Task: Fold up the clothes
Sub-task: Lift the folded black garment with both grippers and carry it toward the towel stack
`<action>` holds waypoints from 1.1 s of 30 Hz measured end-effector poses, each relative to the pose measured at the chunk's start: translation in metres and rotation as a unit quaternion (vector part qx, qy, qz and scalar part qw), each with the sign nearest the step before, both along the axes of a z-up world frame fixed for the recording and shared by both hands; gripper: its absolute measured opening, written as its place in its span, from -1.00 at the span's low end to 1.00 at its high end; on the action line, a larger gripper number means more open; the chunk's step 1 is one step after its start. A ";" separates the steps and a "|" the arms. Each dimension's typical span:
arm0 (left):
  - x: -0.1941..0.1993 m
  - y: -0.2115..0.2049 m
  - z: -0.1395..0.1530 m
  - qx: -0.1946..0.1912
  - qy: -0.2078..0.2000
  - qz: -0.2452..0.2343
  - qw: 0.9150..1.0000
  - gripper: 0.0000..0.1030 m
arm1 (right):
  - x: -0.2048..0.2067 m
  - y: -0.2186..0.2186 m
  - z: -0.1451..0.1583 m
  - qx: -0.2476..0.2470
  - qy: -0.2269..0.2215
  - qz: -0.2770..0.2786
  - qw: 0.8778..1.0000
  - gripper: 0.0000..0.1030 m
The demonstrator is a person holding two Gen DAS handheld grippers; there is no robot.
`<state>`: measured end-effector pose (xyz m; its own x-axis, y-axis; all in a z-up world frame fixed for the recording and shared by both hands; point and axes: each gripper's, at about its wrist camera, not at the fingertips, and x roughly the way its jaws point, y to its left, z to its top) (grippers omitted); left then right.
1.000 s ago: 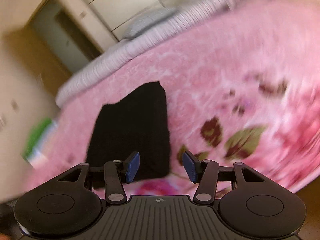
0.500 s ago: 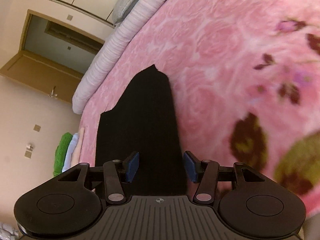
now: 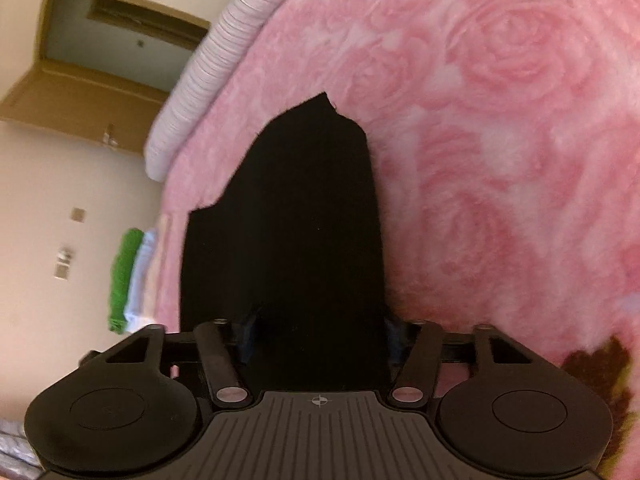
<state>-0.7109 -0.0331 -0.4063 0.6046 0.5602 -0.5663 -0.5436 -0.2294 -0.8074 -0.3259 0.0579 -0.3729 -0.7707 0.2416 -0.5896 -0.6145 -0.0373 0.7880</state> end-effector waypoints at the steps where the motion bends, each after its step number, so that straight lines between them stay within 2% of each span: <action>1: 0.001 0.001 0.004 -0.006 0.004 0.000 1.000 -0.40 | 0.000 0.001 0.002 -0.010 -0.002 -0.001 1.000 -0.09; 6: 0.003 0.005 0.042 -0.034 0.022 0.010 0.999 -0.47 | -0.010 0.012 0.035 -0.038 -0.032 0.023 0.999 -0.20; 10: -0.005 0.001 0.092 -0.055 0.023 0.041 0.997 -0.47 | -0.019 0.028 0.078 -0.064 -0.018 0.038 0.997 -0.20; 16: -0.029 -0.008 0.185 -0.034 0.046 0.088 0.994 -0.48 | -0.045 0.053 0.148 -0.067 0.020 0.069 0.995 -0.20; 20: -0.059 -0.020 0.227 -0.005 0.054 0.117 0.992 -0.48 | -0.077 0.061 0.183 -0.048 0.043 0.094 0.993 -0.20; 26: -0.140 -0.050 0.262 0.025 0.065 0.156 0.985 -0.48 | -0.172 0.056 0.216 -0.018 0.062 0.132 0.989 -0.20; 30: -0.234 -0.070 0.277 0.041 0.075 0.156 0.984 -0.48 | -0.259 0.037 0.230 -0.005 0.079 0.139 0.987 -0.20; 33: -0.311 -0.081 0.288 0.049 0.082 0.151 0.984 -0.48 | -0.332 0.018 0.234 -0.007 0.091 0.123 0.988 -0.20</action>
<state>-1.0217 -0.1137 -0.1181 0.3071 0.7573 -0.5763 -0.5872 -0.3258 -0.7410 -0.6578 0.0757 -0.1389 -0.8984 0.0272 -0.4383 -0.4368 -0.1569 0.8857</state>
